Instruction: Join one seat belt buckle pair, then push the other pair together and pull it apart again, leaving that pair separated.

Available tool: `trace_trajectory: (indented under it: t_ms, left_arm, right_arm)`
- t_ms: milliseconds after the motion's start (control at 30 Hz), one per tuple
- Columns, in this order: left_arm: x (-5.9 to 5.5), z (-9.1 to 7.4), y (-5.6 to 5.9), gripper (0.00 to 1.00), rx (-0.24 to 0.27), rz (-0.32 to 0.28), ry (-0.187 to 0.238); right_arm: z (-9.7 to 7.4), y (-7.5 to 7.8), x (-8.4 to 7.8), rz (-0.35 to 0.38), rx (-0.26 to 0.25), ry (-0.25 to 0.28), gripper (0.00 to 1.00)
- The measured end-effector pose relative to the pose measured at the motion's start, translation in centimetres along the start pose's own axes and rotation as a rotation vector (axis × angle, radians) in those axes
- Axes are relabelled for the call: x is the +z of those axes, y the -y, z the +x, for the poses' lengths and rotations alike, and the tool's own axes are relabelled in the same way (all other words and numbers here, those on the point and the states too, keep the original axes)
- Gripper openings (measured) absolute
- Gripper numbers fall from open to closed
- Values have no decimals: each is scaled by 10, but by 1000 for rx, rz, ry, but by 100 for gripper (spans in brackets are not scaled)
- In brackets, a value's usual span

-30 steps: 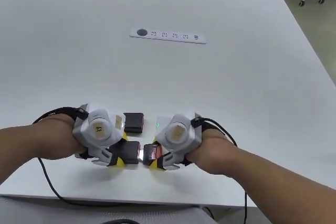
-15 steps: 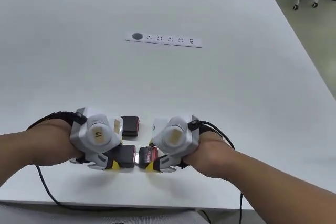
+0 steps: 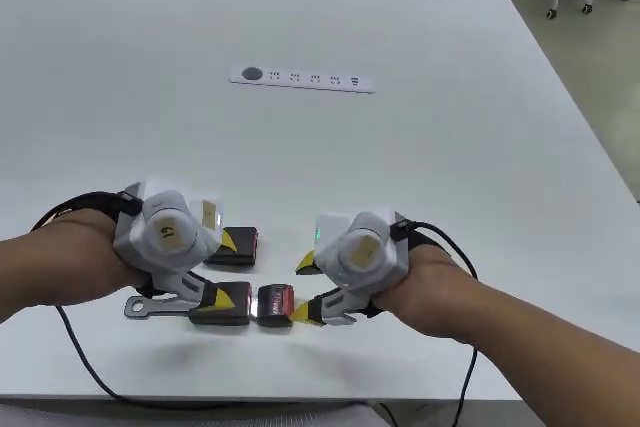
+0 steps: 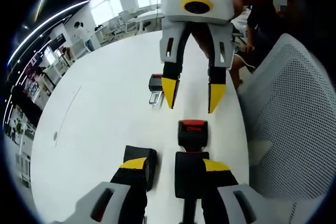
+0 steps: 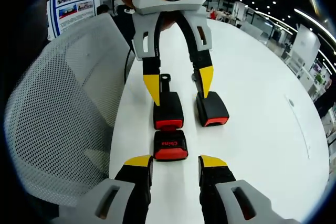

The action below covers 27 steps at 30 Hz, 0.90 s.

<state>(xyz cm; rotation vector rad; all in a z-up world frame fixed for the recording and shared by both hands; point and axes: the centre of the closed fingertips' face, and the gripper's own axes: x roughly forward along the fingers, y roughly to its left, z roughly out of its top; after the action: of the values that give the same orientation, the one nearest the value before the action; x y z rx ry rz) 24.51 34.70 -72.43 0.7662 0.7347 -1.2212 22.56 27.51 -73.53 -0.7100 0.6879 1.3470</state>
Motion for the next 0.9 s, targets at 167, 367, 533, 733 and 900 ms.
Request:
trace_trajectory:
  t_ms: [167, 367, 533, 733, 900]
  left_arm:
    - [-2, -2, -17, 40, 24, -11, 1]
    - [-12, 1, -35, 41, 43, -15, -19]
    - [-19, 6, -47, 41, 37, -12, -43]
    - [-20, 16, -45, 41, 3, 6, -34]
    - [-28, 26, -52, 41, 1, 23, -48]
  right_arm:
    - [-15, 16, -10, 9, -27, -10, 31]
    - [-27, 46, -41, 21, -82, -55, 33]
    - [-38, 64, -60, 38, -107, -79, 33]
    - [-35, 77, -84, 46, -106, -117, 34]
    - [-28, 76, -92, 35, -76, -144, 33]
